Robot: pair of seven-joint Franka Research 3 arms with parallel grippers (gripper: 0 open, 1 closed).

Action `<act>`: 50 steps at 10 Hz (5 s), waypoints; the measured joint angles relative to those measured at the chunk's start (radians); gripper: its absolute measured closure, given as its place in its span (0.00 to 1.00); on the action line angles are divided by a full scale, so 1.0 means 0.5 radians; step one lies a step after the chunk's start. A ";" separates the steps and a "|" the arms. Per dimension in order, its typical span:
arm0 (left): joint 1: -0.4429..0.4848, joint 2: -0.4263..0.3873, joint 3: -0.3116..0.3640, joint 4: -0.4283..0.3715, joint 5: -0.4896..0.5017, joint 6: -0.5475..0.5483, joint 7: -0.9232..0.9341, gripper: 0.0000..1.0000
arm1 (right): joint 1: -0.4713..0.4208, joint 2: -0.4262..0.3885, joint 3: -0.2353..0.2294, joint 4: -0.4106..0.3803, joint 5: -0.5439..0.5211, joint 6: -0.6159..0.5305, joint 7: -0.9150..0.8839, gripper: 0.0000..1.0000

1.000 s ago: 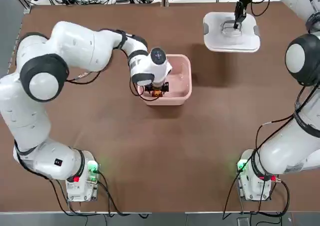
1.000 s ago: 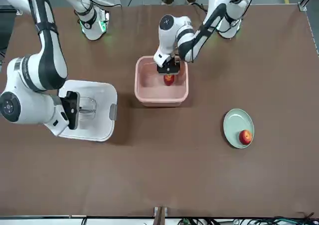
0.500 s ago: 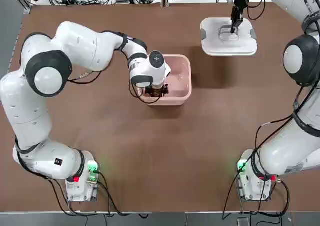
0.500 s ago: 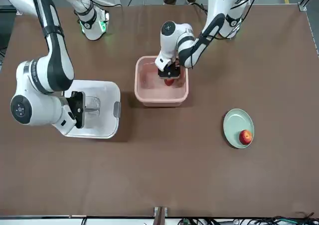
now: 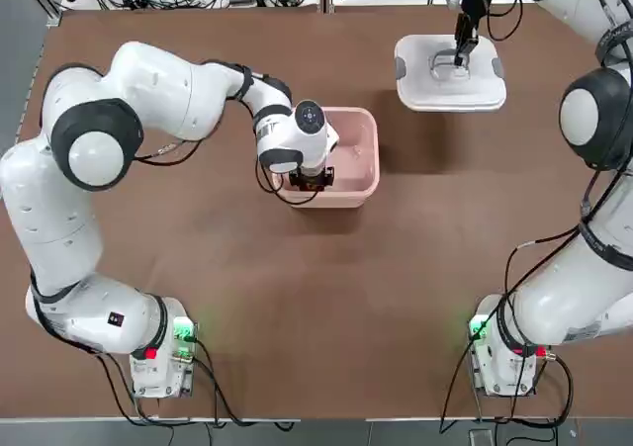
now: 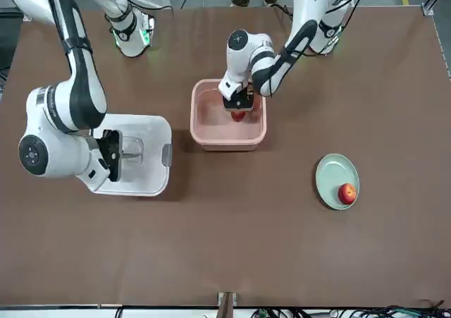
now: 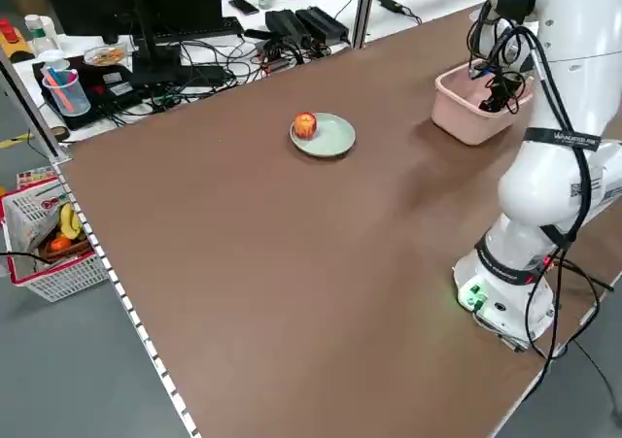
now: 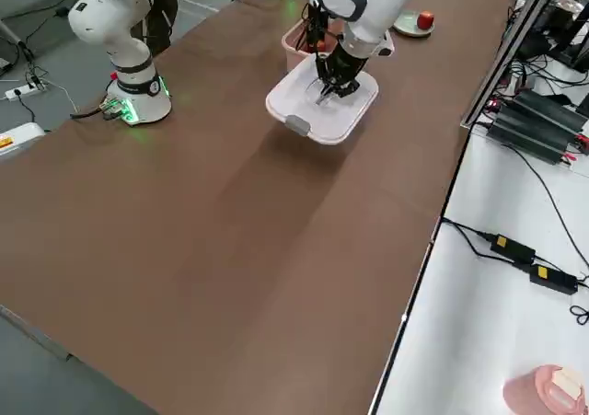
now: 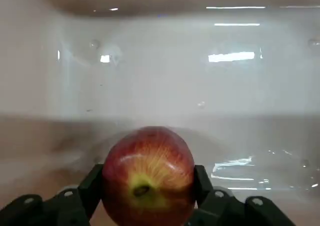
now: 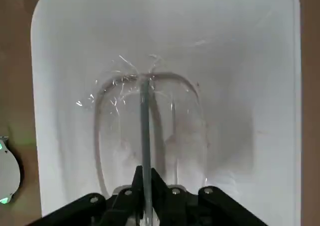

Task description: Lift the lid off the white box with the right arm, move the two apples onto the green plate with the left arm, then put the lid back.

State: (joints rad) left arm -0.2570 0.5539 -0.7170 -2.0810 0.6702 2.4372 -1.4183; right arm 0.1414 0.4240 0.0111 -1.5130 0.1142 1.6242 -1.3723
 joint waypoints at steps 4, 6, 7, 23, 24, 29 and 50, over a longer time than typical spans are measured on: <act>0.469 -0.076 -0.390 0.179 -0.064 -0.191 0.104 0.24 | 0.012 0.000 -0.001 0.000 0.002 0.018 0.000 0.94; 0.828 -0.095 -0.744 0.340 -0.219 -0.519 0.267 0.24 | 0.010 0.000 -0.004 0.001 0.002 0.019 0.000 0.94; 0.967 -0.102 -0.874 0.413 -0.252 -0.661 0.314 0.24 | 0.011 0.000 -0.004 0.001 0.003 0.020 0.000 0.94; 2.060 -0.056 -0.805 0.606 -0.228 -0.930 1.761 0.24 | 1.011 -0.126 -0.034 -0.189 0.251 0.427 0.909 0.94; 1.887 -0.056 -0.550 0.611 -0.228 -0.844 1.789 0.24 | 1.073 -0.115 -0.034 -0.197 0.254 0.460 0.964 0.94; 1.506 -0.028 -0.018 0.535 -0.228 -0.394 1.824 0.24 | 1.239 0.012 -0.036 -0.214 0.256 0.616 1.069 0.94; 0.590 -0.748 1.049 0.549 -0.974 -0.871 2.424 0.00 | 1.383 0.106 -0.050 -0.216 0.259 0.727 1.279 0.93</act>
State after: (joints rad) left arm 0.0381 0.1797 -0.1923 -1.8065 0.1834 2.0016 -0.2061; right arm 0.8328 0.4768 -0.0137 -1.6211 0.2438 1.9875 -0.7329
